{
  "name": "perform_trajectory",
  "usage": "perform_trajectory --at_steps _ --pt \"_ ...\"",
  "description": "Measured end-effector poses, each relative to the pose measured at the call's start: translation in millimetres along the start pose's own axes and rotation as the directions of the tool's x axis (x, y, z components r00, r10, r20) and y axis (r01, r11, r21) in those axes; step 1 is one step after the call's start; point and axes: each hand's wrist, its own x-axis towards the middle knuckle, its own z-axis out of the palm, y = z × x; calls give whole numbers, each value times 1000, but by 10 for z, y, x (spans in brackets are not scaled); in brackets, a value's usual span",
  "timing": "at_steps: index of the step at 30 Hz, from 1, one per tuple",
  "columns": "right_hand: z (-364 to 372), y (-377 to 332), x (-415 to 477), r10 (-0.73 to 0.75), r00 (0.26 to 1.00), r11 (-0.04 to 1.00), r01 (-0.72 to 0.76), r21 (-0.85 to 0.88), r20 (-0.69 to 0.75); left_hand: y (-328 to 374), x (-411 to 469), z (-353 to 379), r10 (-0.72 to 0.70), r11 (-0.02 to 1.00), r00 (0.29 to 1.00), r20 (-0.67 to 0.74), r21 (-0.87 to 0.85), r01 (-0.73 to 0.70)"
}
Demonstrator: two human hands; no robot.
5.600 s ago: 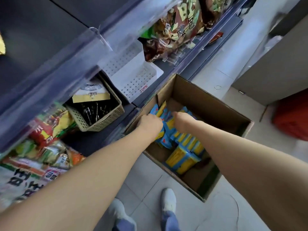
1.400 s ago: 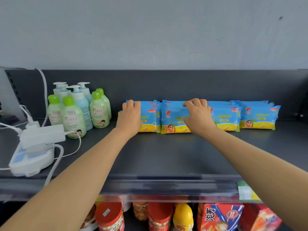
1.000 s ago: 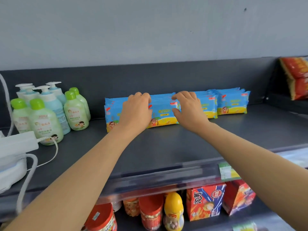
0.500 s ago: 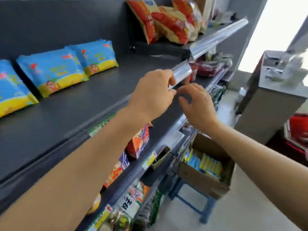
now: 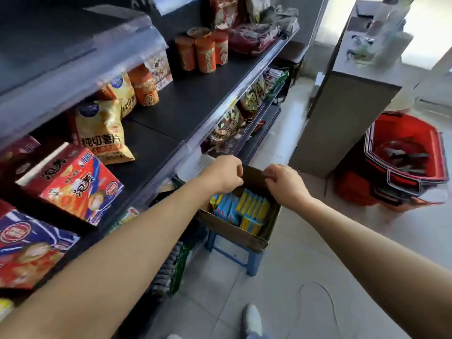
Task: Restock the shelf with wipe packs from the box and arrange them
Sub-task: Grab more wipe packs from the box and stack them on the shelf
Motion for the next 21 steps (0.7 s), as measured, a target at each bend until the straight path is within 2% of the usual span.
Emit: perform_trajectory --at_steps 7,16,21 --pt "441 609 348 58 981 998 -62 15 188 -323 664 677 -190 981 975 114 -16 193" --pt "1204 1082 719 216 912 975 -222 -23 348 -898 1315 1460 -305 946 920 245 -29 322" --pt "1677 1257 1027 250 871 967 -245 -69 423 -1247 1647 1850 -352 930 878 324 14 367"
